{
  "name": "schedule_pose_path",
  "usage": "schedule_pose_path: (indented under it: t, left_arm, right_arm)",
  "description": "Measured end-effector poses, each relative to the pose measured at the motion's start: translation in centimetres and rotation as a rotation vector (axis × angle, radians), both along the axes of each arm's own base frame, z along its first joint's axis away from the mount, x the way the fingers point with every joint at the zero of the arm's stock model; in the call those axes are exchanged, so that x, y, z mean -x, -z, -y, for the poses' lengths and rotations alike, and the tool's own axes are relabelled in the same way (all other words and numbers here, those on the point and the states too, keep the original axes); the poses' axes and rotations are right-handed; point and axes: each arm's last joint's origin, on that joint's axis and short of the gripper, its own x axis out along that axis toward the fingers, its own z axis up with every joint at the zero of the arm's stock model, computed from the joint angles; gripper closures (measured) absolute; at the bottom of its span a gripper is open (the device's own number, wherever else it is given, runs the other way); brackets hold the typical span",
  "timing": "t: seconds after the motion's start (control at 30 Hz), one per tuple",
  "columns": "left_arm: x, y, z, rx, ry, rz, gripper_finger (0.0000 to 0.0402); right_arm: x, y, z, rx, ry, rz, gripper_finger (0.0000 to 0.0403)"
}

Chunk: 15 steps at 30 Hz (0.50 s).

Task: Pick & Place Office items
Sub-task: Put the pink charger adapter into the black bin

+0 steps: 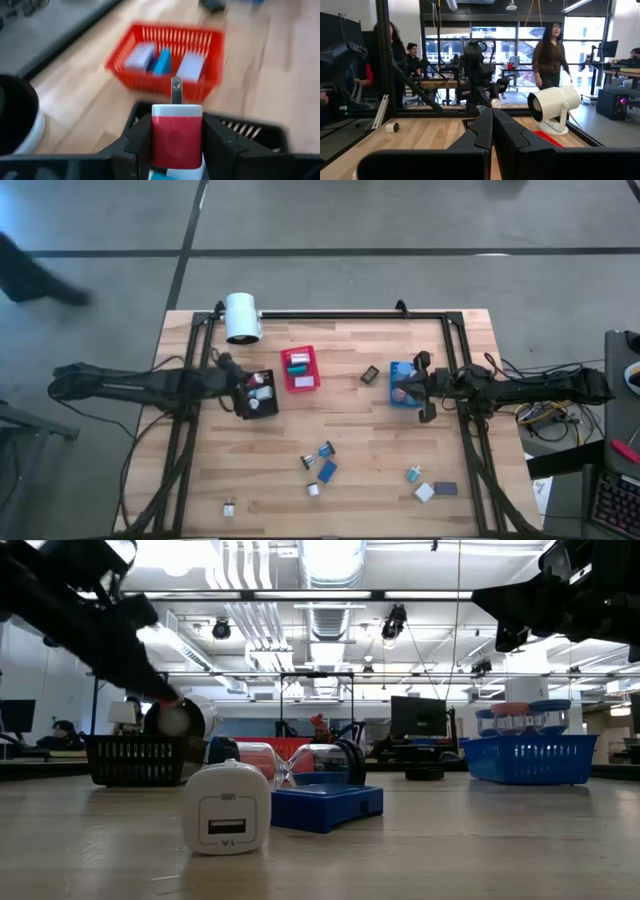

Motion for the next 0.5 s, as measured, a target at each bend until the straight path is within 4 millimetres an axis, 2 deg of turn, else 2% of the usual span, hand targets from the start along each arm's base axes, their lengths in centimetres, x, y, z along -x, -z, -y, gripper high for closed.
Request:
schedule_pose_path:
  t: [0.27, 0.5]
  left_arm:
    - [-1.4, 2.6, -0.3, 0.019, -0.032, -0.172, 0.0267]
    - [-1.9, 3.7, -0.6, 0.025, -0.047, -0.249, 0.0267]
  right_arm:
    - [0.0, 0.0, 0.0, 0.001, 0.0, -0.002, 0.0394]
    - [0.0, 0.0, 0.0, 0.001, -0.001, -0.002, 0.0394]
